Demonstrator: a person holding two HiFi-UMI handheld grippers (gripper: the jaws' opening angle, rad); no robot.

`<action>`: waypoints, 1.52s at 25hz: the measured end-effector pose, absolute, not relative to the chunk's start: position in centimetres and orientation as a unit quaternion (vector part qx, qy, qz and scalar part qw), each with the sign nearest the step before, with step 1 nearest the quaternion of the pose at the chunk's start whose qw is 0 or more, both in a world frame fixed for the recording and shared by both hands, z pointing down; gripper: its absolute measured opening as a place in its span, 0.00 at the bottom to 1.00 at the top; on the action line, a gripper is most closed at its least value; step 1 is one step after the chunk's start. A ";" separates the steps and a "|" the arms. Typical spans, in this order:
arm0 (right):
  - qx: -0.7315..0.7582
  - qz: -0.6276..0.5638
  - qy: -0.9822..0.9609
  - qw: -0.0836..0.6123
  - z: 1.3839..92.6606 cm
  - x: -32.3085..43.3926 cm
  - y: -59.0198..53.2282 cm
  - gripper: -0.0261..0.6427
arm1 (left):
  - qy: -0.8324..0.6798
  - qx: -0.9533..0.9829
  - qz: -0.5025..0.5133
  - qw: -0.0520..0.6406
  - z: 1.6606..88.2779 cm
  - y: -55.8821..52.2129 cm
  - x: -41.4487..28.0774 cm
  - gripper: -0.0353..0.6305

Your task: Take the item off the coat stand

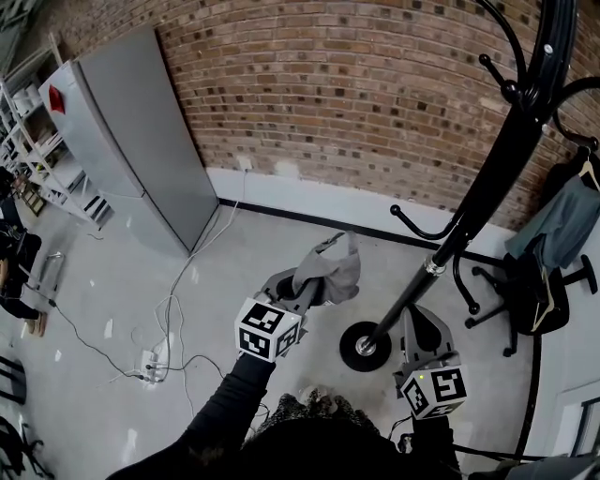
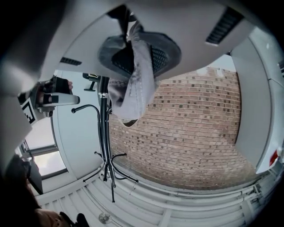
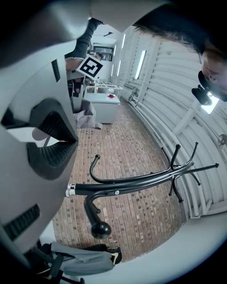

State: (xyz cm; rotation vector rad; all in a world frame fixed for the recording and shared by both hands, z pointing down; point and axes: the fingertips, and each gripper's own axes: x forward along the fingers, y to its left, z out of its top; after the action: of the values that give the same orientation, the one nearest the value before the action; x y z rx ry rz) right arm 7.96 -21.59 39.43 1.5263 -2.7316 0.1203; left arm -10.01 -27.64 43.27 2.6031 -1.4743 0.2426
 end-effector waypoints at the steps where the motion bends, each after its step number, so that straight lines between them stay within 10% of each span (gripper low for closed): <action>1: 0.486 0.039 -0.873 0.008 39.6 7.9 -21.6 0.06 | -0.495 0.862 0.082 0.071 43.3 -27.2 -10.3 0.09; 38: 0.470 0.015 -0.882 0.034 39.2 7.0 -22.7 0.05 | -0.517 0.853 0.053 0.051 41.3 -23.5 -9.9 0.09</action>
State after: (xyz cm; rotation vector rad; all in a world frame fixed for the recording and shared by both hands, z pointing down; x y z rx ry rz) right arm 6.96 -22.66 39.19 1.4453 -2.7127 0.0451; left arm -9.94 -23.54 41.32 2.5960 -1.5723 0.1616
